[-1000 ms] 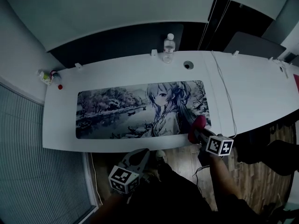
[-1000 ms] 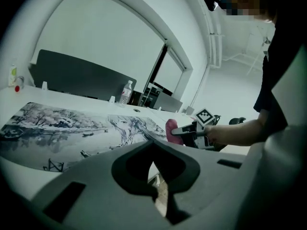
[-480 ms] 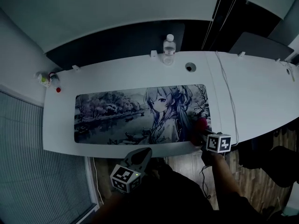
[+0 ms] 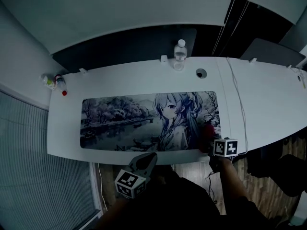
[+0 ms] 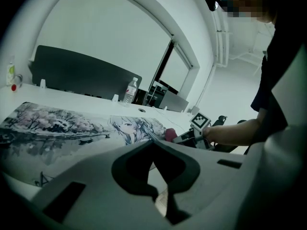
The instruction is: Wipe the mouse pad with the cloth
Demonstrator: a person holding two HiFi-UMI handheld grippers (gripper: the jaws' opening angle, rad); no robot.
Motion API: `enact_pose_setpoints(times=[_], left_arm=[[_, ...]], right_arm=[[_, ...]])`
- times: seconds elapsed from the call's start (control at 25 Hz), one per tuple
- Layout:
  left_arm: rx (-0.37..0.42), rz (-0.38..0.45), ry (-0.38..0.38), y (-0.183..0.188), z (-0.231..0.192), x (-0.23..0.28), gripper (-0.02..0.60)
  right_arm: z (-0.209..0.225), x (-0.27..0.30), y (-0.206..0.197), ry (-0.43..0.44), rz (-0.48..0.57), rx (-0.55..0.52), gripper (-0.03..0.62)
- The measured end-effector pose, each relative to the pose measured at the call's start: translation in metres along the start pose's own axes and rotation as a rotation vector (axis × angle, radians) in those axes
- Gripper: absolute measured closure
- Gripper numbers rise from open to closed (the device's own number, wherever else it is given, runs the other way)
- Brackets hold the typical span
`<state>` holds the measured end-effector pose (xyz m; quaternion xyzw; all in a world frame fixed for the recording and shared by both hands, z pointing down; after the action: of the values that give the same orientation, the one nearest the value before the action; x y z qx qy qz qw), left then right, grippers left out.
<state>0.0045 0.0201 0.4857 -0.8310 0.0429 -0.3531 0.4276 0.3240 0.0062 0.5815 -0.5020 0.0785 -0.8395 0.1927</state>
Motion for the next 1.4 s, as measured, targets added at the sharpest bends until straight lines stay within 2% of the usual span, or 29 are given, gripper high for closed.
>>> enact_pose_setpoints(times=[0.08, 0.32, 1.4], left_arm=[[0.000, -0.001, -0.010, -0.001, -0.004, -0.003, 0.577], [0.011, 0.003, -0.023, 0.000, -0.025, -0.024, 0.577], [-0.087, 0.056, 0.058, -0.050, -0.153, -0.166, 0.576]], right_arm=[[-0.009, 0.002, 0.000, 0.026, -0.002, 0.026, 0.487], [-0.032, 0.019, -0.001, -0.024, 0.000, 0.002, 0.487], [-0.275, 0.165, -0.006, 0.076, -0.074, -0.204, 0.487]])
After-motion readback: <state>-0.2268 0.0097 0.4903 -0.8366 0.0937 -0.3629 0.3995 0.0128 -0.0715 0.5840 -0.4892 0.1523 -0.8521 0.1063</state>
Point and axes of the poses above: the fingertips, and each gripper's own axes: x forward along the fingers, z to its right, y out of its top, the point moved 7 cm from there along -x, backward along the fingers, and after that the axes turned 7 degrees about -z, right-handed, at the moved point
